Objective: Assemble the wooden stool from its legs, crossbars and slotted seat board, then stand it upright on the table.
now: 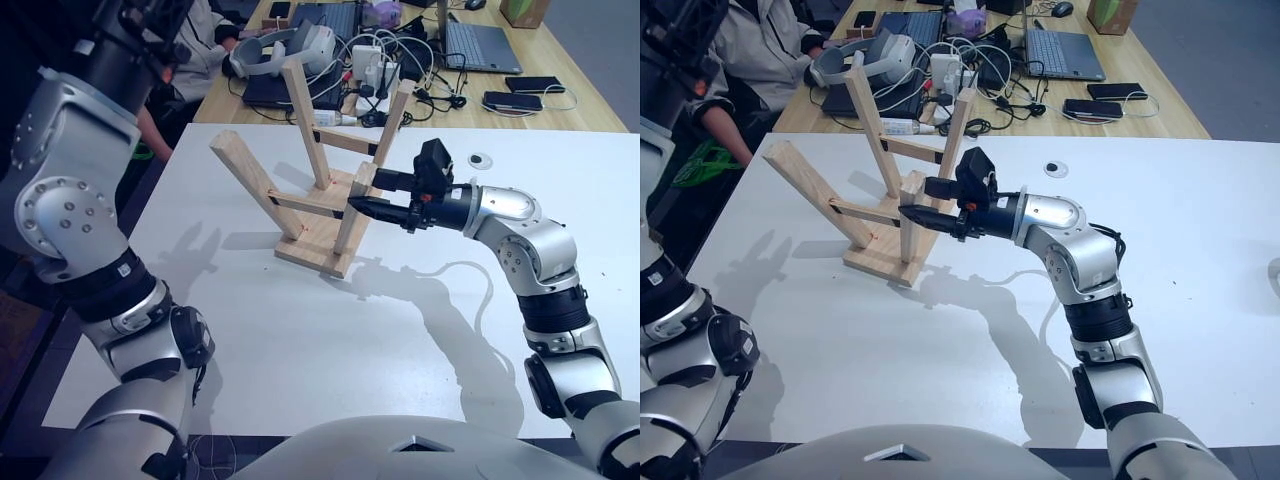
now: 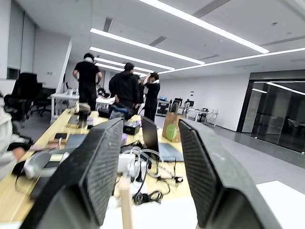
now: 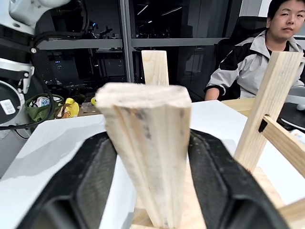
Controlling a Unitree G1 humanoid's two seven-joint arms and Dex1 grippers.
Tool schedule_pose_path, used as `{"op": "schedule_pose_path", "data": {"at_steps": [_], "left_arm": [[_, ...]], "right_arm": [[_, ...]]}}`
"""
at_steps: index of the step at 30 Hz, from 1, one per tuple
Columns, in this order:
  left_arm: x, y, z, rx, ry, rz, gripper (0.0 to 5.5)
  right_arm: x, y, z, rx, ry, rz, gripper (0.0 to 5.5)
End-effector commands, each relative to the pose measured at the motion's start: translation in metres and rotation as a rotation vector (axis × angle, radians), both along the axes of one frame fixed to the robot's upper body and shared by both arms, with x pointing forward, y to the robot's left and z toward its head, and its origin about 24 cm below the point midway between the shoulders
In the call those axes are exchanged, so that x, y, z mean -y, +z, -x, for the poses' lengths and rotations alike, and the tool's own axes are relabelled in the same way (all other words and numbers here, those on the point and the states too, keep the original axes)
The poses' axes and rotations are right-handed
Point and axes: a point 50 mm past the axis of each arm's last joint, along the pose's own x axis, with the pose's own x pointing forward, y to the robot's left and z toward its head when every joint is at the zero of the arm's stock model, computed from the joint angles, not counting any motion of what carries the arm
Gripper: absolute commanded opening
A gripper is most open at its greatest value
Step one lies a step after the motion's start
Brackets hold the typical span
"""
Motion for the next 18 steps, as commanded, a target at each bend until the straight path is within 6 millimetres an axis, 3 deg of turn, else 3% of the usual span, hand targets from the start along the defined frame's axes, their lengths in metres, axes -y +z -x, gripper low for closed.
{"op": "schedule_pose_path", "data": {"at_steps": [1,4,7,9,11,15,18], "left_arm": [[-0.004,-0.012,-0.004,-0.044,0.031,-0.001,2.11],[-0.005,-0.016,-0.003,-0.049,0.033,0.011,2.11],[-0.011,-0.03,-0.006,-0.092,0.079,0.029,2.11],[-0.025,-0.054,-0.011,-0.178,0.19,0.031,2.11],[-0.037,-0.072,-0.014,-0.24,0.29,0.043,2.11],[-0.054,-0.1,-0.016,-0.346,0.45,0.05,2.11],[-0.052,-0.118,-0.015,-0.424,0.471,0.02,2.11]], "right_arm": [[0.011,0.009,0.0,0.02,-0.014,-0.009,3.18],[0.028,0.025,0.002,0.025,-0.027,-0.037,3.57],[0.042,0.061,-0.002,0.042,-0.073,-0.233,3.57],[0.039,0.097,-0.01,0.053,-0.111,-0.458,3.57],[0.029,0.118,-0.015,0.034,-0.106,-0.583,3.57],[0.004,0.127,-0.013,-0.011,-0.078,-0.634,3.57],[-0.01,0.109,-0.008,-0.072,-0.058,-0.595,3.57]]}}
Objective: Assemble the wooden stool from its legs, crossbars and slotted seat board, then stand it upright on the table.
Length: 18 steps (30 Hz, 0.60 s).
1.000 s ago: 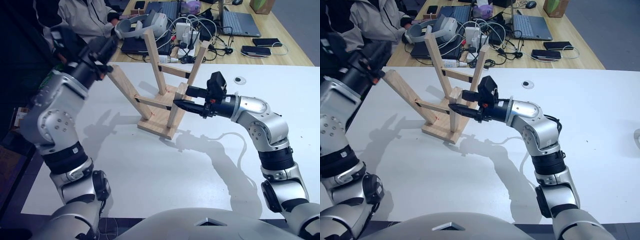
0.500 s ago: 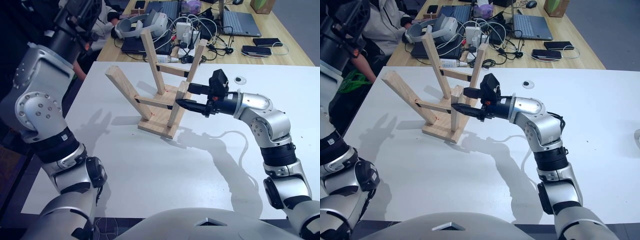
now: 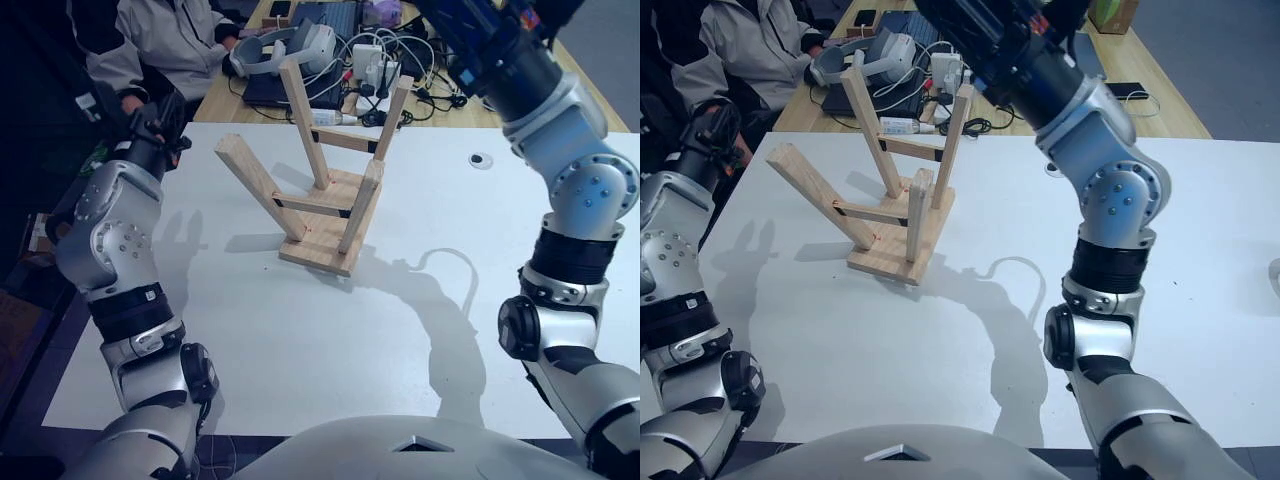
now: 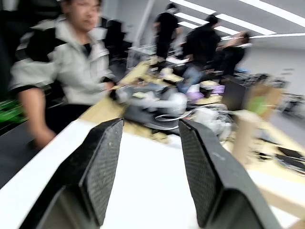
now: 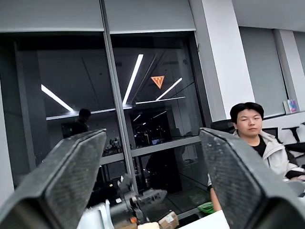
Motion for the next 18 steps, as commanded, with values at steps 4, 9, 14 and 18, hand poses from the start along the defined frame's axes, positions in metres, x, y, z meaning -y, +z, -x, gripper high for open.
{"op": "schedule_pose_path", "data": {"at_steps": [4,9,14,18], "left_arm": [[0.017,-0.039,0.0,-0.184,-0.022,-0.07,2.11],[0.037,-0.051,0.0,-0.249,-0.094,-0.097,2.11],[0.044,-0.056,0.001,-0.271,-0.13,-0.101,2.11],[0.048,-0.058,0.0,-0.285,-0.147,-0.118,2.11]], "right_arm": [[-0.042,-0.068,0.011,-0.159,0.096,0.267,3.57],[-0.057,-0.137,0.025,-0.188,0.141,0.699,3.57],[-0.051,-0.12,0.015,-0.138,0.072,0.598,3.57],[-0.046,-0.098,0.004,-0.086,0.003,0.504,3.57]]}}
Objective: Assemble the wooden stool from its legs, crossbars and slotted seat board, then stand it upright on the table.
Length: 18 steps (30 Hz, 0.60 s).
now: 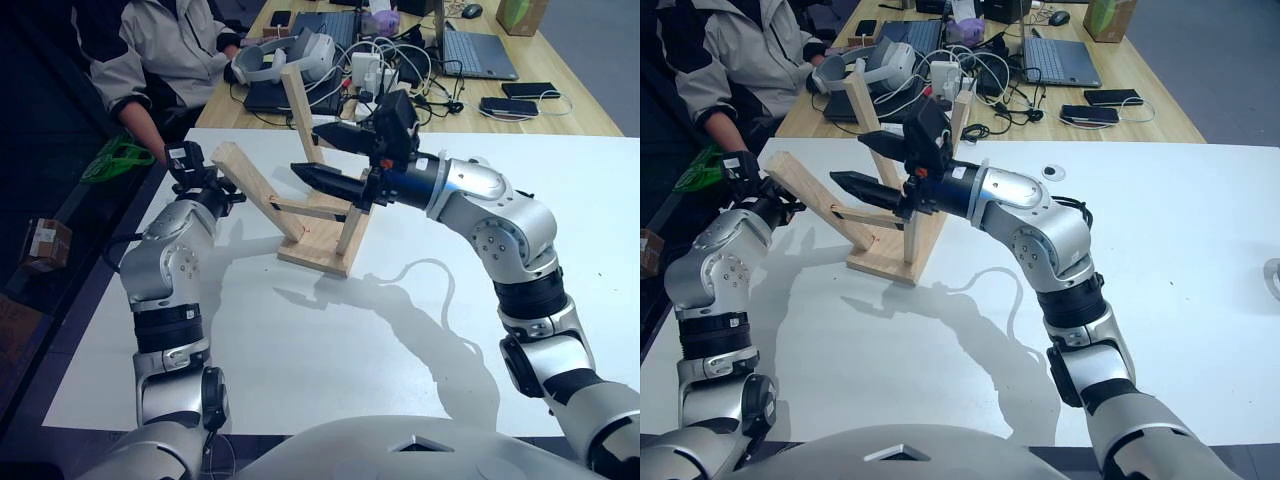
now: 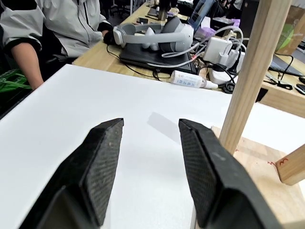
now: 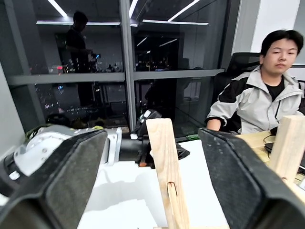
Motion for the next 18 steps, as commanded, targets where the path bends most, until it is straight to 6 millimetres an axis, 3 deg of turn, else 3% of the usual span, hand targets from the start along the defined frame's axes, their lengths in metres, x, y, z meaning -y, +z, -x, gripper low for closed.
{"op": "schedule_pose_path", "data": {"at_steps": [1,4,7,11,13,16,18], "left_arm": [[0.005,-0.001,-0.001,-0.02,-0.026,-0.023,2.11],[0.015,-0.003,-0.001,-0.032,-0.065,-0.026,2.11],[0.022,-0.007,0.002,-0.056,-0.11,-0.041,2.11],[0.033,-0.011,0.008,-0.092,-0.184,-0.071,2.11],[0.048,-0.012,0.012,-0.12,-0.267,-0.085,2.11],[0.072,-0.007,0.018,-0.128,-0.377,-0.087,2.11],[0.085,0.001,0.02,-0.106,-0.425,-0.086,2.11]], "right_arm": [[0.012,-0.009,-0.016,-0.074,-0.107,-0.008,3.57],[0.022,0.025,-0.01,-0.057,-0.062,-0.191,3.57],[0.036,0.04,0.003,-0.069,0.003,-0.287,3.57],[0.062,0.047,-0.002,-0.12,-0.072,-0.395,3.57],[0.077,0.053,-0.004,-0.132,-0.113,-0.454,3.57],[0.08,0.056,0.005,-0.156,-0.081,-0.493,3.57],[0.075,0.047,0.012,-0.196,-0.06,-0.475,3.57]]}}
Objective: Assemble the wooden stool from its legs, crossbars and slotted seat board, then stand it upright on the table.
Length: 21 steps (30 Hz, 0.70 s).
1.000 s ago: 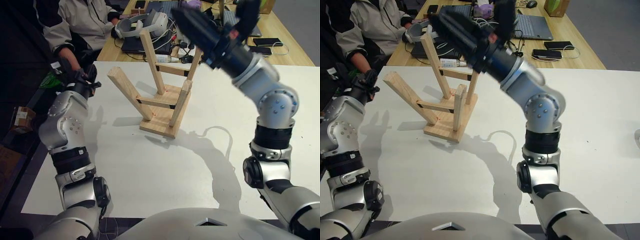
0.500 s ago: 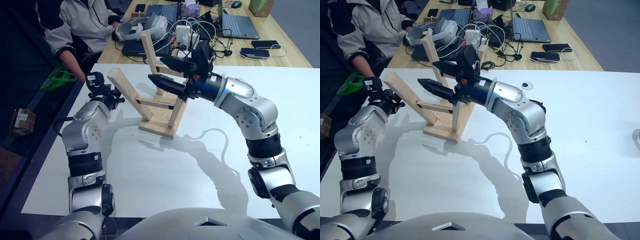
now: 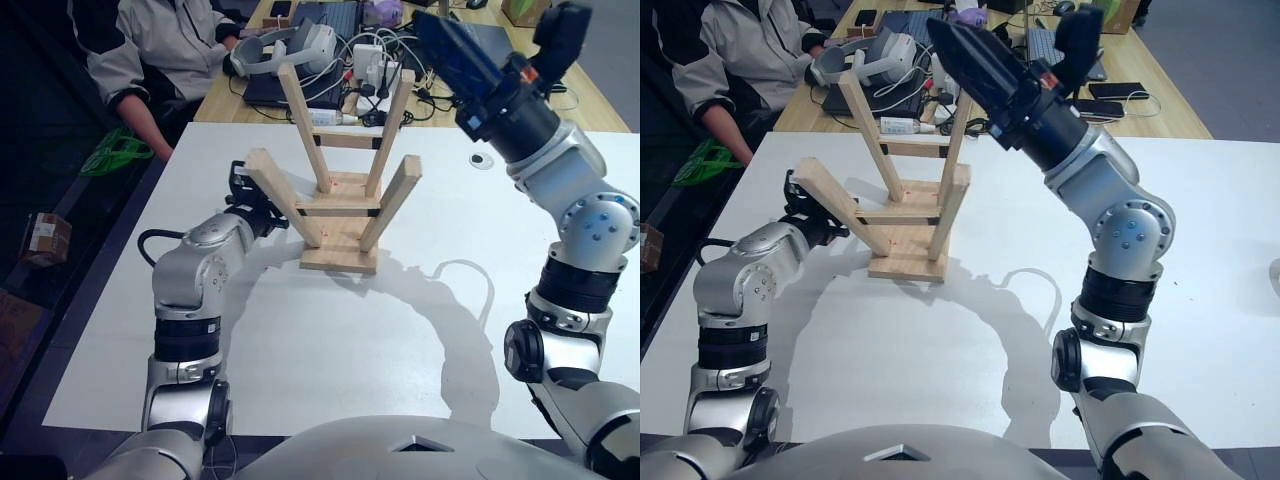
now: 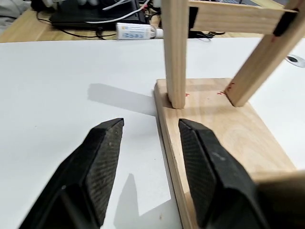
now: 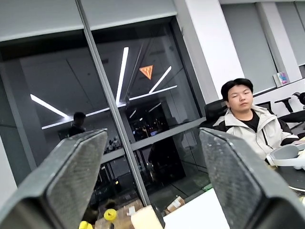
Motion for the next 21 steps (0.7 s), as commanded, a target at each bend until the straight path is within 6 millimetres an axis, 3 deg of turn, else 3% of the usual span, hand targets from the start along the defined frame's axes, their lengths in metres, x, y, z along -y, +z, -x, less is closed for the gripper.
{"op": "schedule_pose_path", "data": {"at_steps": [1,5,8,17,21], "left_arm": [[0.029,0.017,0.004,0.033,-0.122,0.033,2.11],[0.038,0.047,0.003,0.107,-0.181,0.084,2.11],[0.032,0.05,0.0,0.11,-0.157,0.079,2.11],[0.023,0.05,-0.004,0.116,-0.092,0.089,2.11],[0.021,0.05,-0.006,0.117,-0.085,0.082,2.11]], "right_arm": [[-0.008,-0.016,0.016,-0.064,0.063,0.031,3.57],[-0.024,-0.066,0.034,-0.199,0.057,0.188,3.57],[-0.031,-0.092,0.026,-0.276,-0.082,0.275,3.57],[-0.038,-0.098,0.007,-0.34,-0.329,0.239,3.57],[-0.031,-0.142,0.004,-0.567,-0.434,0.407,3.57]]}}
